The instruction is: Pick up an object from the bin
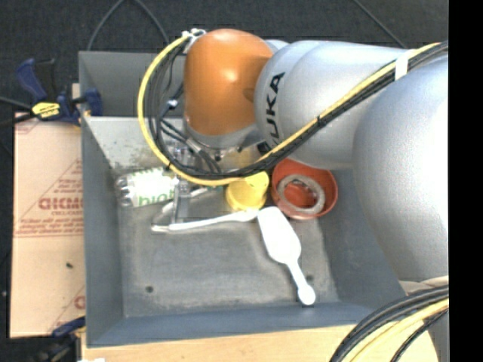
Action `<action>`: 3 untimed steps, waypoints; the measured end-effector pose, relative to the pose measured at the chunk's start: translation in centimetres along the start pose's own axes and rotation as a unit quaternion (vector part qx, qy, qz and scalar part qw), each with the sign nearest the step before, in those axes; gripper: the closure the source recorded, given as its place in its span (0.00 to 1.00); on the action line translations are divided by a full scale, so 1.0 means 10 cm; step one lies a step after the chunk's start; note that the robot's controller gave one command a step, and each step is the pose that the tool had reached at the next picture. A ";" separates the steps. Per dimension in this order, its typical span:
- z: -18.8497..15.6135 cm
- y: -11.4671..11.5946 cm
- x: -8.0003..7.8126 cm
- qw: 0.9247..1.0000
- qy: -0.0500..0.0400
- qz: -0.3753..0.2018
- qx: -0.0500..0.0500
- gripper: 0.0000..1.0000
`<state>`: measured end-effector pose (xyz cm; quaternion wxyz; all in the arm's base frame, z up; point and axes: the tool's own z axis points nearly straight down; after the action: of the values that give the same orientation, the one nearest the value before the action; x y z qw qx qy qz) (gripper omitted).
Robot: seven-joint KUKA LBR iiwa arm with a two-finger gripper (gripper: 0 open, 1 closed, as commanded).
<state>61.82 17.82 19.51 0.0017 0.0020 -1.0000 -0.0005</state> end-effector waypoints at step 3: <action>0.64 0.07 -0.36 0.993 -0.009 0.117 -0.002 0.00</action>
Offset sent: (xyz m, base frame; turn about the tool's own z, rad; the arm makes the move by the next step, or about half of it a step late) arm 0.0317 0.0045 -0.1251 0.3308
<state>65.43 18.53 13.13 -0.0071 -0.1148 -0.9934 -0.0026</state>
